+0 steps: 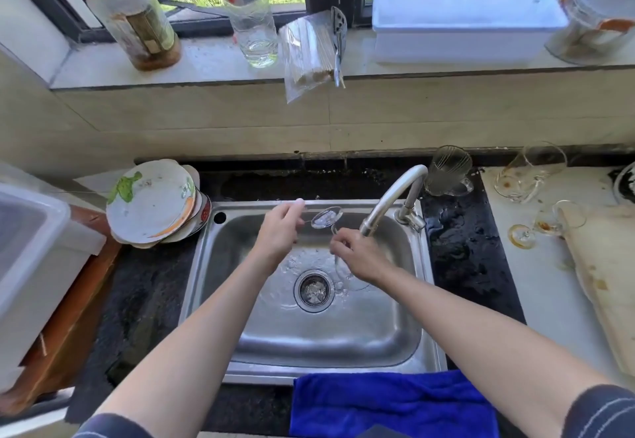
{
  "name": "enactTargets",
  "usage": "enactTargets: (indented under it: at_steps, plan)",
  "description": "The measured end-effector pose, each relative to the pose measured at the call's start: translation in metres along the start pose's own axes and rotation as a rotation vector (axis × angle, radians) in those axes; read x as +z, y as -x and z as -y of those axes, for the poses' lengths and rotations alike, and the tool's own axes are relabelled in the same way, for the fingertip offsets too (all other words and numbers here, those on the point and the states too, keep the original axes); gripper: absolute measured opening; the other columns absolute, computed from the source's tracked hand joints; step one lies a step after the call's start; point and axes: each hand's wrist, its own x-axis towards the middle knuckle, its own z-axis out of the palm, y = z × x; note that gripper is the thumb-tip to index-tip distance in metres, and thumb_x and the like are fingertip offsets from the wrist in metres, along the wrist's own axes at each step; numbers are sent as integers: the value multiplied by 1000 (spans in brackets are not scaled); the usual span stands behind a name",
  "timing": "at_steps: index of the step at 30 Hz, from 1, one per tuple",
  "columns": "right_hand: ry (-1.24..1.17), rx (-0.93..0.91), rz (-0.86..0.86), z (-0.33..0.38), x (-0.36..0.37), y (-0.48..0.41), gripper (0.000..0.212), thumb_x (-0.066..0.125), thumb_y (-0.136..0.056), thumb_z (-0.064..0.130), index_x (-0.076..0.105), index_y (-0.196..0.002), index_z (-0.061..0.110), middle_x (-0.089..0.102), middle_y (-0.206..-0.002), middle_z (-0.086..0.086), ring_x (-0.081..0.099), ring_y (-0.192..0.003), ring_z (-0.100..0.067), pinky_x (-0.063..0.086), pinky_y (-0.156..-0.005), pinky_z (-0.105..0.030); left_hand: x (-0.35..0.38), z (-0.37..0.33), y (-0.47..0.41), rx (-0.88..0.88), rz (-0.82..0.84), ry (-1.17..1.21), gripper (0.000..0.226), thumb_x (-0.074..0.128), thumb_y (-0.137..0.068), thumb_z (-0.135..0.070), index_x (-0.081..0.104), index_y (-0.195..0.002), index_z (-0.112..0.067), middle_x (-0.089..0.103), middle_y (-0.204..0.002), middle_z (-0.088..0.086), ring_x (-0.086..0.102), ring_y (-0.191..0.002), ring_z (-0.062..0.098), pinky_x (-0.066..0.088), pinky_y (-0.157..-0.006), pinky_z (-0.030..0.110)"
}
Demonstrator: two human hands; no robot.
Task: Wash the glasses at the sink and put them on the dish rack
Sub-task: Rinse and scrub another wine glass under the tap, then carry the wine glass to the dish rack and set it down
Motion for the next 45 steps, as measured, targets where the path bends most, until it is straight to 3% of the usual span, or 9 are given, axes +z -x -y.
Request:
enactTargets:
  at_steps: [4,8,11,15,20,26,35,39,45]
  plan:
    - [-35,70,-162,-26,-7,9,40,61,-92,35,61,-64,7,49,-59,2,48,-60,-18,42,-61,-42,-7,22,2,-37,0,-168,25,52,-94,-34,61,-100,-12,62,-87,6,53,-59,16,36,-47,25]
    - [19,59,-201,-34,-11,13,31,68,-87,38,71,-82,7,66,-78,-7,60,-76,-27,44,-66,-39,1,44,9,-86,55,-297,14,54,-94,-23,60,-93,-10,60,-79,6,53,-60,19,38,-46,23]
    - [-135,94,-219,-29,-10,16,14,74,-83,28,64,-84,19,66,-79,-1,58,-74,-19,40,-64,-30,6,68,11,-122,86,-402,11,58,-90,-22,58,-80,-16,62,-77,10,56,-68,24,52,-64,36]
    - [-255,185,-241,-29,4,10,26,72,-84,30,60,-65,18,65,-67,0,61,-67,-19,45,-66,-34,7,87,15,-138,128,-528,10,58,-89,-26,57,-82,-18,69,-87,15,62,-74,29,51,-72,35]
    - [-393,297,-309,-42,14,16,47,67,-81,52,70,-77,4,72,-79,-16,70,-80,-34,54,-77,-42,5,95,9,-98,219,-563,10,58,-88,-25,58,-81,-18,70,-92,19,67,-86,35,52,-71,35]
    - [-531,417,-479,-29,17,39,47,68,-84,48,73,-78,2,69,-73,-6,59,-71,-19,46,-71,-36,-7,87,4,3,338,-667,12,56,-90,-28,60,-89,-16,69,-93,13,59,-67,24,46,-63,29]
    - [-783,474,-774,-37,12,132,19,76,-82,28,73,-84,9,59,-51,13,52,-48,-2,42,-57,-23,29,55,33,218,523,-884,23,52,-92,-26,65,-101,-9,68,-101,11,52,-83,23,41,-72,30]
    - [-773,440,-870,-48,10,186,51,74,-77,45,71,-87,-6,65,-69,-3,56,-65,-11,43,-63,-32,70,46,63,345,634,-906,13,54,-90,-26,60,-88,-15,68,-100,10,57,-85,22,44,-73,30]
    - [-645,466,-1119,-83,15,296,39,66,-90,36,66,-64,6,70,-66,-7,58,-65,-13,50,-73,-39,145,36,146,570,800,-1037,25,49,-92,-25,64,-104,-11,67,-106,10,61,-100,29,47,-81,34]
